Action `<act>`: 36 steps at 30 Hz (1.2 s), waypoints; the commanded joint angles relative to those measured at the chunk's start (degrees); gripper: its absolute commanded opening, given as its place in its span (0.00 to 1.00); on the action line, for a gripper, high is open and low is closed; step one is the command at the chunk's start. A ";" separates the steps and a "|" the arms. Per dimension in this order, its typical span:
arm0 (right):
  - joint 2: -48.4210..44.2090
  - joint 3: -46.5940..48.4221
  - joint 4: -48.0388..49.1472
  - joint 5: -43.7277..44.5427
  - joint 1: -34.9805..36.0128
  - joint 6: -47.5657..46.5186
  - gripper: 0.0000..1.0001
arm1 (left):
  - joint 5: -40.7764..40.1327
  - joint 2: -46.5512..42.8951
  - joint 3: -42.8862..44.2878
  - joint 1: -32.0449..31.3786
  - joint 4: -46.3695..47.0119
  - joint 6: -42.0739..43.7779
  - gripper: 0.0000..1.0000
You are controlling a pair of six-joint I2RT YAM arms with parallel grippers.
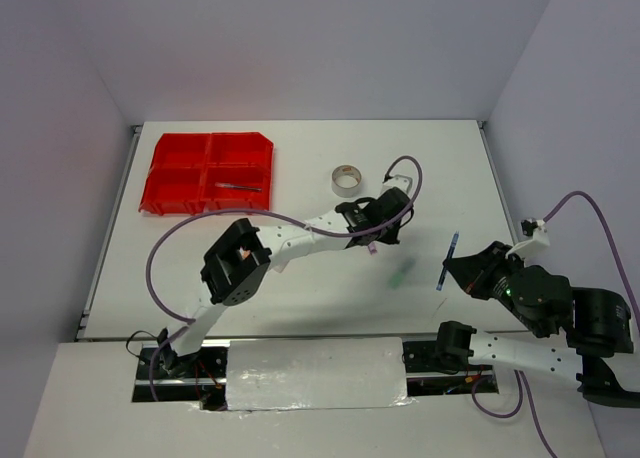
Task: Sort the stationery into containers
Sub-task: Pick up the pen cap from the center of the board, then close the pen cap on the pen.
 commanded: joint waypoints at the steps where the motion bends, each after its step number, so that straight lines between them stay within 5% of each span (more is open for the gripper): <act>1: 0.38 -1.03 2.08 1.47 0.07 -0.94 0.00 | -2.88 -5.92 -5.36 0.40 -2.03 -2.18 0.03; 7: 3.01 -4.62 7.60 -0.81 0.07 -6.64 0.00 | -2.45 -21.03 -22.60 3.38 5.88 -4.91 0.00; 22: 21.82 -20.37 67.77 -19.00 0.25 -34.07 0.00 | -10.10 -70.24 -49.69 8.84 26.27 -4.04 0.08; 28: 27.36 -22.13 82.75 -23.84 0.69 -36.10 0.00 | -5.36 -79.49 -57.42 9.01 36.37 -3.25 0.08; 36: 30.79 -20.11 86.10 -26.30 2.62 -37.51 0.00 | 2.55 -81.96 -62.97 9.01 46.91 -2.45 0.08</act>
